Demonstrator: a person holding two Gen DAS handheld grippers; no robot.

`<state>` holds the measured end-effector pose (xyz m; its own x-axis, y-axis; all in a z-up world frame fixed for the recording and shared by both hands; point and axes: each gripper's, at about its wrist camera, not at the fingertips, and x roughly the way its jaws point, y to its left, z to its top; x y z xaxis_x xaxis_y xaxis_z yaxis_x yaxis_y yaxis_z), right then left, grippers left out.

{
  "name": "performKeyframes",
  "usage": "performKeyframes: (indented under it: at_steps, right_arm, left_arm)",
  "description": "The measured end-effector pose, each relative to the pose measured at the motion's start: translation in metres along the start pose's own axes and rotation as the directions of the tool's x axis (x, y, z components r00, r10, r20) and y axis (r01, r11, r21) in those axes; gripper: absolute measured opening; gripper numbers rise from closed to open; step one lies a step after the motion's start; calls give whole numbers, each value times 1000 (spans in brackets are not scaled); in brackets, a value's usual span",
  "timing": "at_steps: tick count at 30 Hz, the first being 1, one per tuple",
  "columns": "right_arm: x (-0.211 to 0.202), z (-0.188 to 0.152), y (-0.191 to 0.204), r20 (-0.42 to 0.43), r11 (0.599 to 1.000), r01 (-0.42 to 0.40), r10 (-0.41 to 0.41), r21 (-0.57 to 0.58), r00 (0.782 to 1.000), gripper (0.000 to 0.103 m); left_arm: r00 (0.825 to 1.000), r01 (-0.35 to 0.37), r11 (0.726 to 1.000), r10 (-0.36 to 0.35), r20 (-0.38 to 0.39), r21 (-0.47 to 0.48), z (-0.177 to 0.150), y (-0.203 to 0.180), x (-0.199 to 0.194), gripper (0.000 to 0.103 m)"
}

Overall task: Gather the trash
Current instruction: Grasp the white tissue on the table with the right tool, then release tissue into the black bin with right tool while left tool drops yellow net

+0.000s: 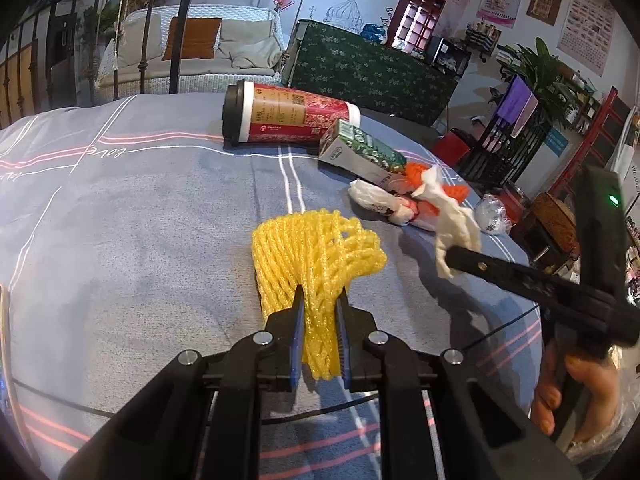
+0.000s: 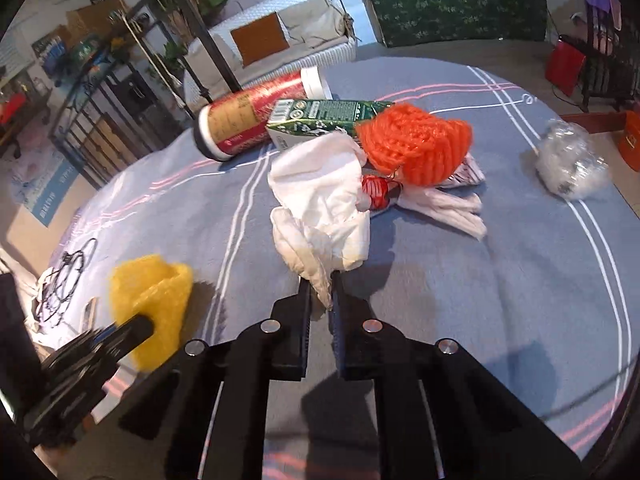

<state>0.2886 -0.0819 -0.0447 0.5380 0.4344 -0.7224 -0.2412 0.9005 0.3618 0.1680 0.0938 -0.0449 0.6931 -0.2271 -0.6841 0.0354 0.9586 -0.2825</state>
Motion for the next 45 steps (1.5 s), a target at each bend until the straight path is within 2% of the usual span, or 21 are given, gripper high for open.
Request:
performKeyframes:
  at_steps: [4,8,11,14,17,20,24,30,32,35,36,38,39,40,45]
  right_arm:
    - [-41,-23,-6,48,998,-52,50,22,998,10]
    - [-73,-43,-22,96,998,11,-17,57,995,10]
    - [-102,-59,-48,140,986,128,-142,104,980,10]
    - [-125,-69,-81,148,964,210,-234,163,961,10]
    - [-158,-80,-124,162,921,294,-341,255,926,10]
    - [-181,-92,-165,139,864,369,-435,343,890,10]
    - [-186,-108,-212,58,803,433,-497,408,866,10]
    - [-164,-125,-267,-74,752,471,-496,462,865,10]
    - [-154,-128,-278,-88,742,471,-493,478,865,10]
    - [-143,-132,-287,-134,718,520,-522,463,842,12]
    - [-139,-132,-291,-141,713,522,-523,468,840,19]
    - [-138,-134,-296,-154,705,522,-518,480,841,46]
    - [-140,-136,-295,-144,698,527,-531,485,835,70]
    - [-144,-136,-292,-118,701,525,-542,484,832,74]
    - [-167,-137,-285,-63,692,527,-576,493,815,74]
  left_arm:
    - [999,36,999,-36,16,23,-1,-18,-6,15]
    - [997,80,994,-81,15,71,-4,-45,-8,15]
    - [991,130,985,-130,-4,112,-8,-69,-5,15]
    - [981,195,966,-193,-26,167,-9,-101,-1,15]
    - [968,250,939,-249,-33,237,-11,-136,1,15]
    - [950,311,901,-306,-65,302,-13,-172,6,15]
    - [924,382,852,-362,-123,358,-21,-214,17,15]
    - [902,430,793,-393,-177,432,-34,-262,30,15]
    - [898,439,778,-396,-192,449,-38,-273,33,15]
    - [890,456,766,-399,-220,454,-46,-286,38,15]
    - [888,460,761,-398,-231,457,-49,-290,41,15]
    - [882,471,753,-398,-252,460,-53,-296,45,15]
    - [879,476,749,-397,-262,461,-55,-298,46,15]
    - [877,481,745,-396,-272,462,-58,-301,48,15]
    - [857,511,728,-396,-328,456,-66,-313,61,15]
